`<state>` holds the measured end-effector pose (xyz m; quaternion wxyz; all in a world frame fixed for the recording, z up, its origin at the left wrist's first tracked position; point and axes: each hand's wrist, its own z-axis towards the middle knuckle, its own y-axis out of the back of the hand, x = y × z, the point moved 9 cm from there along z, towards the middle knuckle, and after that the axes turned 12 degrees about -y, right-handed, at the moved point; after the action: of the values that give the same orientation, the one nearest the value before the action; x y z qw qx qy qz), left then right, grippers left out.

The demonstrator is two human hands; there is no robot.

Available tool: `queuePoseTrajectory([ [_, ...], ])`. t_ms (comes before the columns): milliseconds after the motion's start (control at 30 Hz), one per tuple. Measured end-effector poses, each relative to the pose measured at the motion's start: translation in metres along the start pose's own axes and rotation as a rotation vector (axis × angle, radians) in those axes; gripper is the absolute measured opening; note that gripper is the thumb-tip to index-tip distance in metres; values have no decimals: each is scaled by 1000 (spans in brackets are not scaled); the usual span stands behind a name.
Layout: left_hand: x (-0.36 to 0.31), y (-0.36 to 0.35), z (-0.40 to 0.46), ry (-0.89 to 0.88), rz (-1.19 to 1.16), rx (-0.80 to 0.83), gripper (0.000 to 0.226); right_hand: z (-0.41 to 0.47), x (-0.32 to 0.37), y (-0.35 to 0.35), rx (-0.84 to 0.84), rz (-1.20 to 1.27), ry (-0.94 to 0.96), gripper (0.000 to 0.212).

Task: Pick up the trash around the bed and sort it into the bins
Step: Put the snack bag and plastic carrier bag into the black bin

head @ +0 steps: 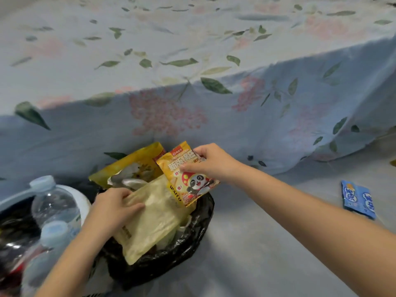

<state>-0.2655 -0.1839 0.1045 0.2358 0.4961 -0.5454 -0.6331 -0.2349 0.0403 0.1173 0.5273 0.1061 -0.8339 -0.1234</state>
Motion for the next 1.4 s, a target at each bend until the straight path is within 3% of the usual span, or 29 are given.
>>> queuePoseTrajectory([
  [200, 23, -32, 38, 54, 42, 169, 36, 30, -7, -49, 62, -190, -52, 28],
  [367, 47, -42, 49, 169, 67, 263, 27, 46, -17, -81, 81, -489, -60, 23],
  [500, 51, -41, 51, 179, 98, 290, 25, 49, -22, -101, 32, -774, -48, 44],
  [633, 24, -8, 43, 129, 218, 175, 25, 41, -16, -88, -47, -822, -22, 35],
  [700, -2, 20, 34, 87, 283, 59, 30, 27, -5, -70, -108, -828, 39, 41],
  [833, -87, 46, 37, -178, 135, -101, 22, -18, 2, -3, -296, -709, 165, 33],
  [967, -206, 1, 62, -520, -28, -5, 12, -64, -79, 97, -417, -731, -93, 23],
  [1133, -331, -125, 73, -775, -34, 293, 13, -154, -240, 212, -503, -654, -605, 28],
  [1300, -388, -247, 73, -807, -47, 578, 19, -230, -376, 281, -716, -361, -926, 33],
  [1400, -397, -294, 83, -758, 0, 627, 20, -247, -441, 293, -830, -129, -1005, 42],
])
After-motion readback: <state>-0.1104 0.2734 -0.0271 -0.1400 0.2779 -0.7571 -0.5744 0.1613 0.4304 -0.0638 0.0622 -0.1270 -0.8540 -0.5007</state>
